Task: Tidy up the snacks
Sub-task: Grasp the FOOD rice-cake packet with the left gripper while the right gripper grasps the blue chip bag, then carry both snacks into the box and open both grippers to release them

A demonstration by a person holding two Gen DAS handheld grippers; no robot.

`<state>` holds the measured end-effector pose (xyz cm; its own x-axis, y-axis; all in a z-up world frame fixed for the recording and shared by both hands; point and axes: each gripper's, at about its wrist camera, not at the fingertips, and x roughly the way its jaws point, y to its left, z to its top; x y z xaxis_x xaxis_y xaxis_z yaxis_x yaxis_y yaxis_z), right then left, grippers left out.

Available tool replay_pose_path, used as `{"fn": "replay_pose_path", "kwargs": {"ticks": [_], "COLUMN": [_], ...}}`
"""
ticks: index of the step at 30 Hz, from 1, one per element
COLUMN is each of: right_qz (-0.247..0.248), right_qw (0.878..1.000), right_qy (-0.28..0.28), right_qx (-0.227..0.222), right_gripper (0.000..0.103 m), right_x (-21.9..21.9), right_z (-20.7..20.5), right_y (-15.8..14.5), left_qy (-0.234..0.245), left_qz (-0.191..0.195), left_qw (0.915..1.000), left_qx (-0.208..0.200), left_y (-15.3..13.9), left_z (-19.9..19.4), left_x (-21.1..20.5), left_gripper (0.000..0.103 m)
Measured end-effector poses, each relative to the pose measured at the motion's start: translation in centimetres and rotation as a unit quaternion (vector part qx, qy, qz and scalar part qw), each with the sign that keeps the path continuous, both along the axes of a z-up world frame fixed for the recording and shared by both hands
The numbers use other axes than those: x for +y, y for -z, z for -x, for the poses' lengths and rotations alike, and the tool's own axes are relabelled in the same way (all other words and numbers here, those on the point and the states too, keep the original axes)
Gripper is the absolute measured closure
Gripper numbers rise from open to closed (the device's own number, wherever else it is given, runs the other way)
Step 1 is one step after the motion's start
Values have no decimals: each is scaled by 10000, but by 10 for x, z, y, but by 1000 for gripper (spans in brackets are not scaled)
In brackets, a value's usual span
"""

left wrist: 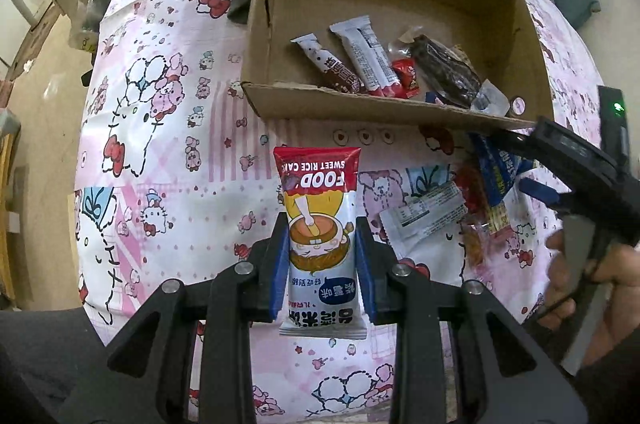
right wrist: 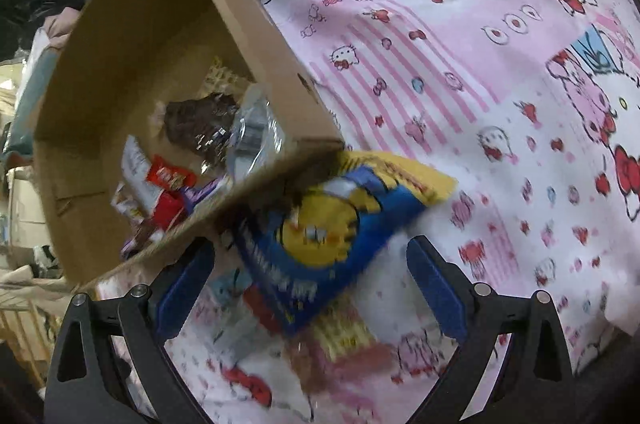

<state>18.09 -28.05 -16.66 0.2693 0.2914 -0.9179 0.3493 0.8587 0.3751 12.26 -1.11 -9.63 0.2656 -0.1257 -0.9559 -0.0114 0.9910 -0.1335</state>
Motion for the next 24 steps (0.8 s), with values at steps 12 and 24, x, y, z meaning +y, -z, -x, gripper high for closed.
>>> {"fn": "replay_pose_path", "kwargs": {"ticks": [12,24], "right_qz": [-53,-612], "right_qw": [9988,9837], "right_qy": [-448,-1003], "right_qx": [-182,-1362], "right_gripper": [62,63], "right_x": [-4,16], "right_z": [25,80], "right_y": [-15,-99], "left_qy": [70,13], "left_qz": [96,140], "left_qw": [9999,9995], "left_qx": [-86,-271], "left_y": [-4,-19], "left_z": [0,6], "left_x": [-6,-3], "left_gripper": [77,77]}}
